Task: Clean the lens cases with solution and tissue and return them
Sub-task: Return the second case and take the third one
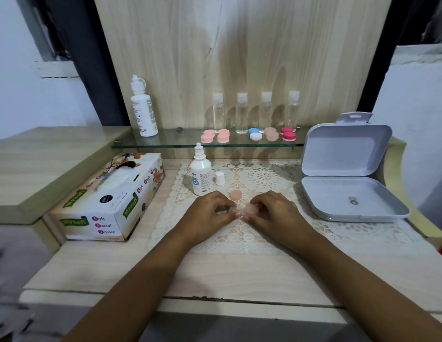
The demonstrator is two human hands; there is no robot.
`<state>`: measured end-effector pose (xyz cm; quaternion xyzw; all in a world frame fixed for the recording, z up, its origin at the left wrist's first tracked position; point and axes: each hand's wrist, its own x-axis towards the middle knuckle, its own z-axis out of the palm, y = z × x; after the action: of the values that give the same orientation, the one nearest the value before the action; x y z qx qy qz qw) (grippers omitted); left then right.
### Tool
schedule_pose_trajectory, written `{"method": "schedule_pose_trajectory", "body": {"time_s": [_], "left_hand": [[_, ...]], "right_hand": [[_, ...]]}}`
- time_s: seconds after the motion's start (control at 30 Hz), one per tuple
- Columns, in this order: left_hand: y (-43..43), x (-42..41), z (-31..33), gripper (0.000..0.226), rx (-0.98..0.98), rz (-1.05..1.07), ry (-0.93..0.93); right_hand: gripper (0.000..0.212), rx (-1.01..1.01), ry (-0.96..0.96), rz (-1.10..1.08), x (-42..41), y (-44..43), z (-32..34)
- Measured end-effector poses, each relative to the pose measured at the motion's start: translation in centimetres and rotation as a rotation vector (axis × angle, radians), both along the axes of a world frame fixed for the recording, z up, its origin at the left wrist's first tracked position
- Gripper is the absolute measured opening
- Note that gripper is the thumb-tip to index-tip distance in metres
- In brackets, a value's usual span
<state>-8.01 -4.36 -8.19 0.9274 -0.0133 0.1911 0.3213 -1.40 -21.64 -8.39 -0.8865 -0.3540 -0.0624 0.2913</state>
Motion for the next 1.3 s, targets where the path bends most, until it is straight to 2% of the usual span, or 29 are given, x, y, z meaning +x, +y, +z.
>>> {"method": "schedule_pose_trajectory", "body": {"time_s": [0.4,0.57,0.73,0.9,1.03,1.3], "left_hand": [[-0.08,0.01,-0.15,0.027,0.060,-0.019,-0.037],[-0.09,0.03,-0.17,0.027,0.037,-0.020,-0.036],[-0.05,0.05,-0.15,0.028,0.031,-0.020,-0.033],[0.03,0.02,-0.13,0.029,0.042,-0.019,-0.025],[0.00,0.08,-0.11,0.028,0.035,-0.017,-0.025],[-0.09,-0.05,-0.11,0.026,0.003,-0.017,-0.020]], "right_hand": [[0.019,0.061,-0.036,0.136,0.42,-0.11,-0.15],[0.036,0.027,0.034,0.162,0.16,-0.31,-0.08],[0.047,0.080,0.058,0.098,0.17,-0.03,-0.01],[0.035,0.101,0.023,0.102,0.22,-0.18,0.22],[0.032,0.128,0.071,0.138,0.33,-0.55,0.43],[0.045,0.081,0.031,0.118,0.54,0.02,0.54]]}}
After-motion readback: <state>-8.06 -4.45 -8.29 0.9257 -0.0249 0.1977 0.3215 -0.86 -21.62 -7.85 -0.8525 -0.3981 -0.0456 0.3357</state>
